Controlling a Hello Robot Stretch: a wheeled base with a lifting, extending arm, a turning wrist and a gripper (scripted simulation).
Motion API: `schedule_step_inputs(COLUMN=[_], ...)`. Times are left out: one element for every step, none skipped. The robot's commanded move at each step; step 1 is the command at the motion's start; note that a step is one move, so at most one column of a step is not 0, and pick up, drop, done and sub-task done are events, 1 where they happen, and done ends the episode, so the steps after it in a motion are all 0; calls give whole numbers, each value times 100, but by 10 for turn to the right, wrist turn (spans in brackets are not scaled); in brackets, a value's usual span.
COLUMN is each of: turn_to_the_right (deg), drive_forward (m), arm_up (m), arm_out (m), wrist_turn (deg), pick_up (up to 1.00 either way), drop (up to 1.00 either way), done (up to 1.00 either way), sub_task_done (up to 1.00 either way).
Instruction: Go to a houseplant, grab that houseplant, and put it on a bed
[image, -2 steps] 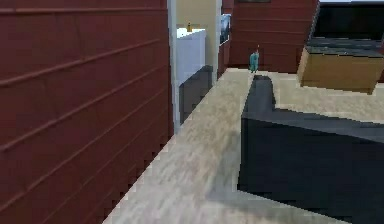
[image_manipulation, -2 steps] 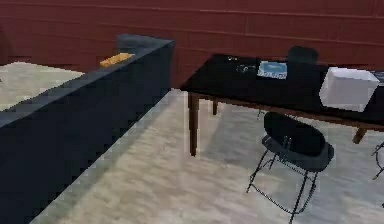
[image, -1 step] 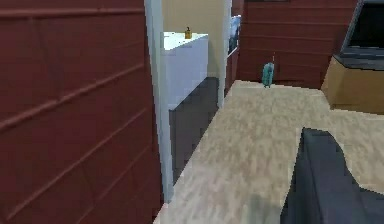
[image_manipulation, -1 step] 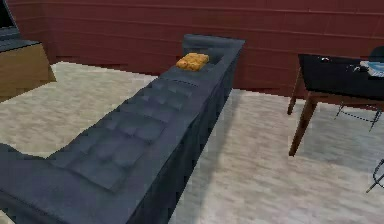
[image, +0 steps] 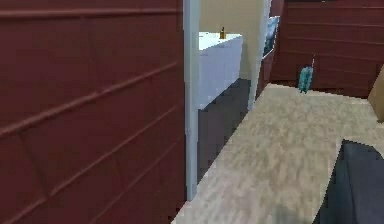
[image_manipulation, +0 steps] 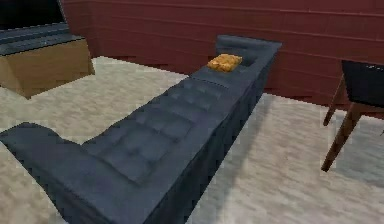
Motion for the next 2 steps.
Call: schedule_step_inputs(turn_to_the_right=[0,270], drive_forward=[15,0], arm_up=[0,0], arm_out=[0,0], wrist_turn=[0,0], pick_up=[0,0], drop=[0,0], done=[0,0], sub_task_done=[0,0])
